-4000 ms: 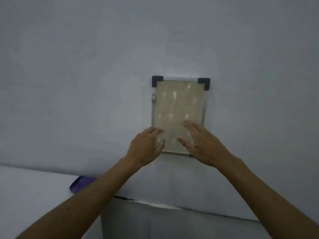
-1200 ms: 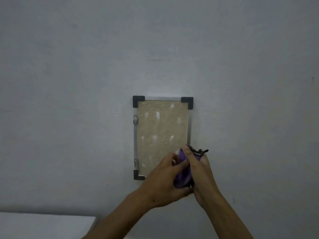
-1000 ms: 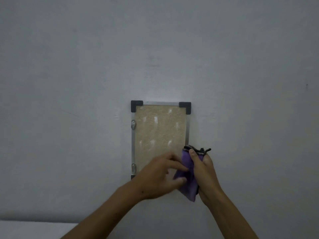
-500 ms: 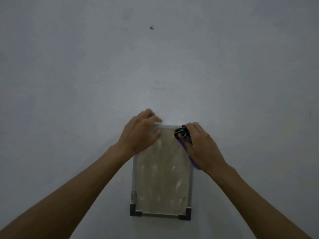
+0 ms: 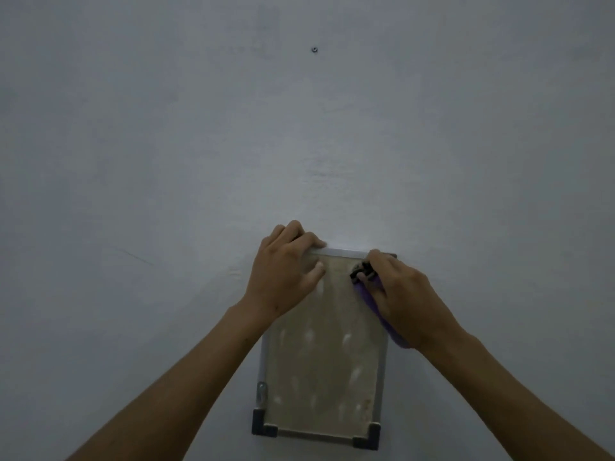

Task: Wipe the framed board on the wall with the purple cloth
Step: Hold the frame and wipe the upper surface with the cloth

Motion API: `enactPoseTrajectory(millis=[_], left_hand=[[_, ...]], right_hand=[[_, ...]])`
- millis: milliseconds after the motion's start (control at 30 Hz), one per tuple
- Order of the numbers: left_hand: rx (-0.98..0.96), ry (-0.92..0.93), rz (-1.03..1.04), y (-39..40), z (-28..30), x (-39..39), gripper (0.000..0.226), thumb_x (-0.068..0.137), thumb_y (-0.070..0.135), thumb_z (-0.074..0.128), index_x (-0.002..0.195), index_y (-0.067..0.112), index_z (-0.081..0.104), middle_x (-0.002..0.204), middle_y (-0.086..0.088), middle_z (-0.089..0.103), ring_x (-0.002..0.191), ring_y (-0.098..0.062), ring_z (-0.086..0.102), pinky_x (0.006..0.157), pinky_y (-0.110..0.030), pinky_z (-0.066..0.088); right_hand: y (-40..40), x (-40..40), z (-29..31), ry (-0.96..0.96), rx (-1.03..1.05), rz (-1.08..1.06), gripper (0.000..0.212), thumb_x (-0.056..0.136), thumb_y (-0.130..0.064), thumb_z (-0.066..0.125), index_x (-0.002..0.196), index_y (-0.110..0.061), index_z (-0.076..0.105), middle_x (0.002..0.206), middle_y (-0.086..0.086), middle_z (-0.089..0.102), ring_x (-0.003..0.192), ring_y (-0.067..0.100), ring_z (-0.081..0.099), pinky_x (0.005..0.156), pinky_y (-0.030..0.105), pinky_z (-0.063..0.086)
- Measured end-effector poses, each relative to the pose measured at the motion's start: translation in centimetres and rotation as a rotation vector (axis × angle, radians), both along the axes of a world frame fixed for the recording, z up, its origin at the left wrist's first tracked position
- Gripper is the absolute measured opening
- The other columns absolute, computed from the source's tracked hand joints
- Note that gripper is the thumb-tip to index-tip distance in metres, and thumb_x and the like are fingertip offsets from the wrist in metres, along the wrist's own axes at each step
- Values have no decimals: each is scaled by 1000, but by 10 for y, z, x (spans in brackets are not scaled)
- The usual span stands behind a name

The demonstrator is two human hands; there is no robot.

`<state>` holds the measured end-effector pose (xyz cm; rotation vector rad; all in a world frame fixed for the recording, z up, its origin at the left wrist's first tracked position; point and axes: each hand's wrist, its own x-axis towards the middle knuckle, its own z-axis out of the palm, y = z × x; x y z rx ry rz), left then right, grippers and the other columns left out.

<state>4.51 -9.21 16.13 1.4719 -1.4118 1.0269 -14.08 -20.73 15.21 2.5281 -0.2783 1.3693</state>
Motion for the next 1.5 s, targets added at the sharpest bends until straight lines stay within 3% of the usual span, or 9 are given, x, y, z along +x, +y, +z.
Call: enactPoseTrajectory(millis=[300,367,567,700,1067,1167,1300,1433,1500], left_hand=[[48,47,-54,3,9,3,25,82,26,73,106,22,72,89,10,46,86,-8,44,74,-15,35],[51,63,-68,4,11,4,24,82,26,74,105,22,73,87,10,47,84,-8,44,71,-10,33],[86,72,-58,4,14,4,24,83,26,73,107,23,73,89,8,48,86,-8,45,73,-13,34],[99,65,-56,5,15,4,26,83,29,74,108,23,73,89,8,48,85,-8,45,72,-13,34],[128,76,-55,8,17,3,27,83,29,74,109,25,72,89,9,48,85,-7,44,71,-10,32],[161,74,-50,10,17,3,31,84,30,74,114,25,71,93,7,50,88,-7,44,72,-8,32],[221,67,-51,15,20,4,35,84,30,74,118,26,70,97,4,51,92,-9,46,75,-11,35],[256,68,-47,19,22,2,39,84,31,74,122,27,68,99,3,52,94,-11,47,79,-19,38],[267,66,-37,21,22,0,40,84,32,74,123,27,68,100,4,51,95,-10,46,80,-19,36]], right_hand=[[3,8,0,20,31,40,16,100,-30,51,103,-14,51,96,4,63,73,23,61,66,43,57],[0,8,4,-97,44,47,14,100,-28,54,98,-14,51,88,3,62,69,22,58,61,43,55],[6,18,-13,-121,74,6,13,101,-26,56,105,-14,53,95,3,62,70,21,60,60,39,57],[6,20,-14,-325,148,4,12,101,-24,58,98,-14,51,85,2,59,65,19,56,55,37,53],[11,25,-22,-230,125,-46,18,103,-26,54,110,-10,55,93,5,62,68,21,60,57,37,56],[3,18,-16,-393,214,-32,14,102,-27,56,102,-13,52,88,3,60,69,20,59,57,35,54],[15,22,-27,-140,79,-71,18,101,-25,57,112,-11,56,101,9,64,68,24,63,57,37,57],[6,13,-16,-302,186,-69,13,102,-25,55,104,-13,54,93,5,61,67,23,60,56,38,54],[15,15,-21,-172,84,-90,16,102,-24,55,109,-10,57,97,8,62,63,24,62,52,38,56]])
